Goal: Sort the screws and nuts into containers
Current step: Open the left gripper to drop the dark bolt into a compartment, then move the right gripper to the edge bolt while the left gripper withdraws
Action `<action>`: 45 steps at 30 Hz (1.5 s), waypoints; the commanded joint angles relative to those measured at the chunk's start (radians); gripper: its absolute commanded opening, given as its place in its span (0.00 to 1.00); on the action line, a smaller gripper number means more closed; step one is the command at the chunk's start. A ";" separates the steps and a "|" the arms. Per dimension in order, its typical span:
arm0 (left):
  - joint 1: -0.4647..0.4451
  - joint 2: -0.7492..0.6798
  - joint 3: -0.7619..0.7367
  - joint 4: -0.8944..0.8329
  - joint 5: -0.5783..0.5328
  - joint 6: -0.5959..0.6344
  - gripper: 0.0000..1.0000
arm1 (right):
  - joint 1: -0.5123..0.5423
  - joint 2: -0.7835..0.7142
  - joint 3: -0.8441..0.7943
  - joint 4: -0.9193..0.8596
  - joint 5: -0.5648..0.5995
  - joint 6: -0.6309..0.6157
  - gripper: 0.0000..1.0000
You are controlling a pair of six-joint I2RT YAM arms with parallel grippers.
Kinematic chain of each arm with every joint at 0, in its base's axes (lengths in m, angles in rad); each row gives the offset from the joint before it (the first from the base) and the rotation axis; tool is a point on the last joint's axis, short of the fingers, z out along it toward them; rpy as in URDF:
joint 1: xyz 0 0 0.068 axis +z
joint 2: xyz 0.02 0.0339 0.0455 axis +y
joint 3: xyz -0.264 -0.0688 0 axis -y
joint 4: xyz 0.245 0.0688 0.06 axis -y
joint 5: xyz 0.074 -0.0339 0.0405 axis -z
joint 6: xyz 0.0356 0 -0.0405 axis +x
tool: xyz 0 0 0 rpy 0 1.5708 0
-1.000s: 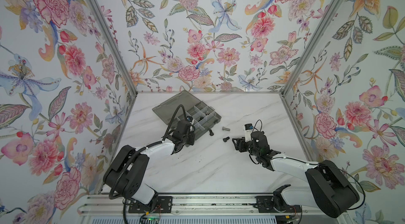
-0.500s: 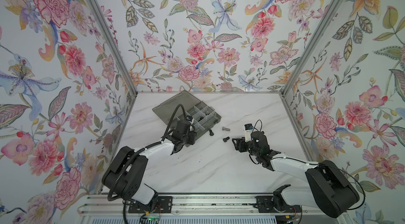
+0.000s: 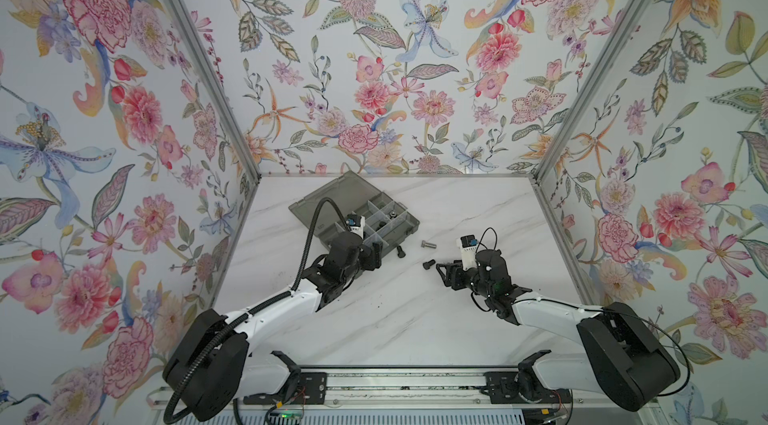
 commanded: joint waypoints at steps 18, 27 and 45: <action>0.040 -0.306 -0.169 -0.088 0.006 -0.088 0.99 | 0.256 0.397 0.330 0.147 0.208 0.024 0.70; 0.068 -0.359 -0.215 -0.097 0.012 -0.094 0.99 | 0.271 0.511 0.396 0.153 0.247 0.019 0.68; 0.079 -0.344 -0.220 -0.079 0.036 -0.096 0.99 | 0.303 0.621 0.427 0.148 0.373 0.027 0.60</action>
